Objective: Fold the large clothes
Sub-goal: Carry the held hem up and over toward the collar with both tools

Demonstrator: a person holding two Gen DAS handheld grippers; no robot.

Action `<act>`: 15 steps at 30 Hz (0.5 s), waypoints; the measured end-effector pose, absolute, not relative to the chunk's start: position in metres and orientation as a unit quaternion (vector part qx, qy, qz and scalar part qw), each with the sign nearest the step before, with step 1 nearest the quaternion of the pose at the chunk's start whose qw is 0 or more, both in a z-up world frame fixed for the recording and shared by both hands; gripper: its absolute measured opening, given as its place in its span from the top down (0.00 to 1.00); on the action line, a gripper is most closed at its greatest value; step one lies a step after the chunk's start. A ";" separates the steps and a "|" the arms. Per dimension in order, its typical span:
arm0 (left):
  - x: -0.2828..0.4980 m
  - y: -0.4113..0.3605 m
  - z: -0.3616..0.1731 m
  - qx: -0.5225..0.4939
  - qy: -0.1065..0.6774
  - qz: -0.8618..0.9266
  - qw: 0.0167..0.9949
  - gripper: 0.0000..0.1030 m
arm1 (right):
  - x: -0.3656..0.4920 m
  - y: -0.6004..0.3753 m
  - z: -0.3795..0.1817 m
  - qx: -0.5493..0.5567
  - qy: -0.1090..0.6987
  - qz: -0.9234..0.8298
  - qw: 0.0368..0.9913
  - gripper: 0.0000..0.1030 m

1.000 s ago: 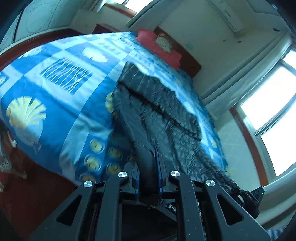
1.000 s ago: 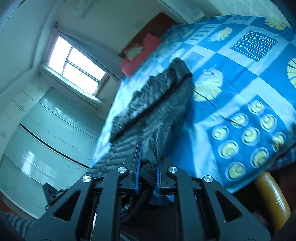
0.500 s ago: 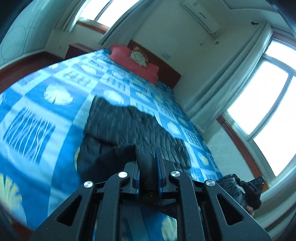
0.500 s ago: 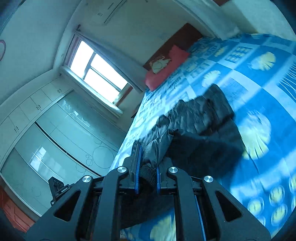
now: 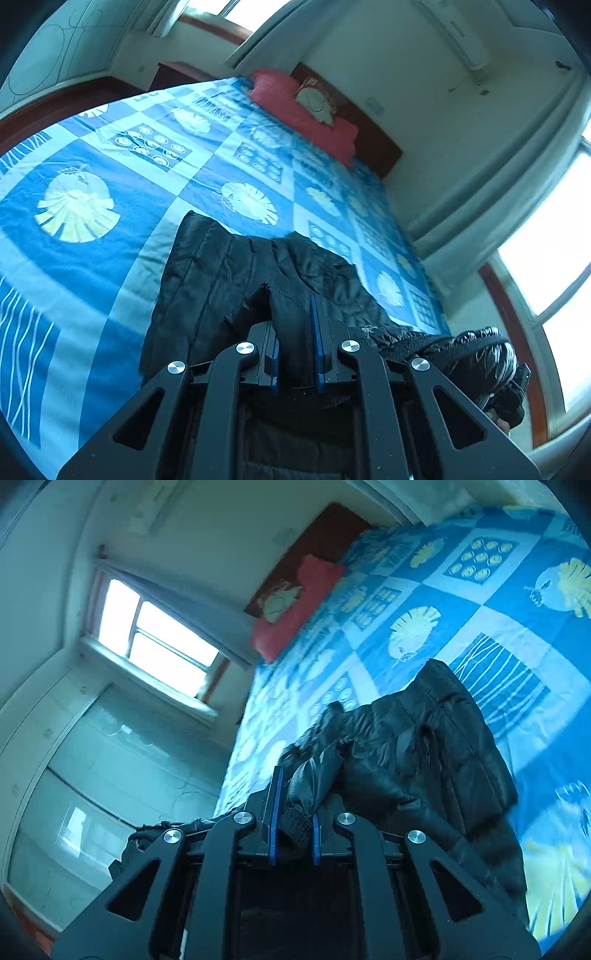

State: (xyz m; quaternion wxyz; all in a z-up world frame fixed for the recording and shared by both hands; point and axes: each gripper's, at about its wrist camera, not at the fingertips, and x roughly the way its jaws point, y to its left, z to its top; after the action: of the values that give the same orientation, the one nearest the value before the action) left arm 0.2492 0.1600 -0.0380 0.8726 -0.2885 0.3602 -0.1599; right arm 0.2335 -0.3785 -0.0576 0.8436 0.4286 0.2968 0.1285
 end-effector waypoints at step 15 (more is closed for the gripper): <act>0.373 0.145 -0.113 -0.282 0.425 -0.092 0.855 0.87 | 0.361 -0.390 -0.137 0.432 0.375 0.072 0.817 0.86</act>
State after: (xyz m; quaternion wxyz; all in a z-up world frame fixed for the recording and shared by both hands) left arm 0.3726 0.1445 -0.1125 0.8549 -0.2822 0.4254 -0.0922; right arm 0.3611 -0.3899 -0.1368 0.8169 0.4323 0.3749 0.0723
